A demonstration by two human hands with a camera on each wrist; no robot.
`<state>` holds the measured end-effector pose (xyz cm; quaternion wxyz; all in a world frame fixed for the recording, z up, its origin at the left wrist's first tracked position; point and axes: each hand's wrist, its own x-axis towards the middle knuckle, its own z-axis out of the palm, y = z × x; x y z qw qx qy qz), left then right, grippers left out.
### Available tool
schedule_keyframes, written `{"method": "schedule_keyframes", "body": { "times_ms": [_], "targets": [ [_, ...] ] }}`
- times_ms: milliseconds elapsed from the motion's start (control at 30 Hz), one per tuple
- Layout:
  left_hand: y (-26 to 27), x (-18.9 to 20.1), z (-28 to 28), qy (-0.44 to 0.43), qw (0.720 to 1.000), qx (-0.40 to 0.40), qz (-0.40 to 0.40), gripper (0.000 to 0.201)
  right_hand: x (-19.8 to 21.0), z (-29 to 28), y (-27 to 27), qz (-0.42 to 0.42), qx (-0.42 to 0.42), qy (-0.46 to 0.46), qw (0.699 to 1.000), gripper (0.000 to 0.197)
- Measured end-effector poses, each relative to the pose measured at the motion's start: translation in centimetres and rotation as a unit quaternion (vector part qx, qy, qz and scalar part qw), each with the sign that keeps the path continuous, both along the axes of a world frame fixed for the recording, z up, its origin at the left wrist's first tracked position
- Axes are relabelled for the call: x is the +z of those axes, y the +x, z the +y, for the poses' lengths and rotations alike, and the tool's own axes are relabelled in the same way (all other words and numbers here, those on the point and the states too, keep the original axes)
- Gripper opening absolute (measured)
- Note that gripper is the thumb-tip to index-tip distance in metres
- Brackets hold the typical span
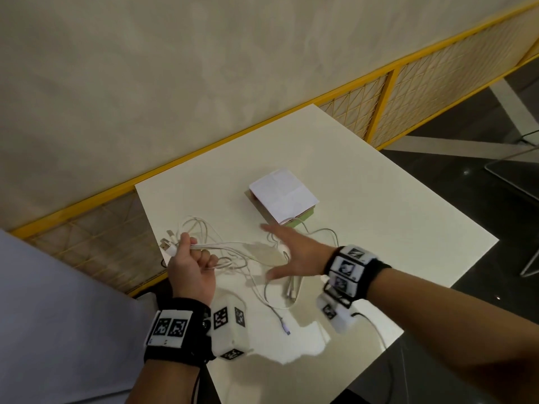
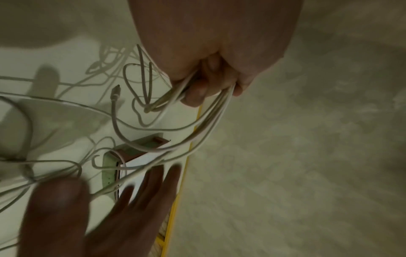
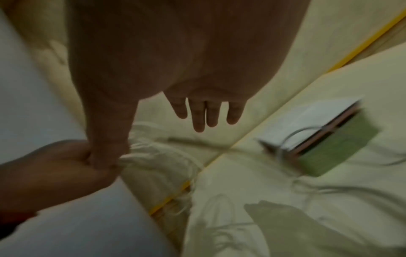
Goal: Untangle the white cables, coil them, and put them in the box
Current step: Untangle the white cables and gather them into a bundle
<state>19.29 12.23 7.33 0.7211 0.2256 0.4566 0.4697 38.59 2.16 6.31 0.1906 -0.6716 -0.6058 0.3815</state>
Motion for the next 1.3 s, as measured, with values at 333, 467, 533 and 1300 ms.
{"method": "schedule_keyframes", "body": {
  "times_ms": [333,467,533,1300],
  "targets": [
    [-1.8,0.5,0.6,0.018,0.999,-0.038,-0.002,0.035,-0.2,3.4,-5.5,0.09,0.009,0.048,0.995,0.02],
    [-2.0,-0.1,0.5,0.017,0.999,-0.045,0.013,0.034,-0.6,2.9,-3.8,0.073,-0.048,0.102,0.991,0.016],
    [-2.0,-0.2,0.5,0.022,0.999,-0.038,0.023,0.033,-0.5,2.7,-2.6,0.072,-0.087,0.104,0.988,0.015],
    [-4.1,0.5,2.5,0.053,0.998,0.042,0.017,0.035,-2.2,-3.8,11.6,-0.104,-0.192,-0.118,0.969,0.053]
  ]
}}
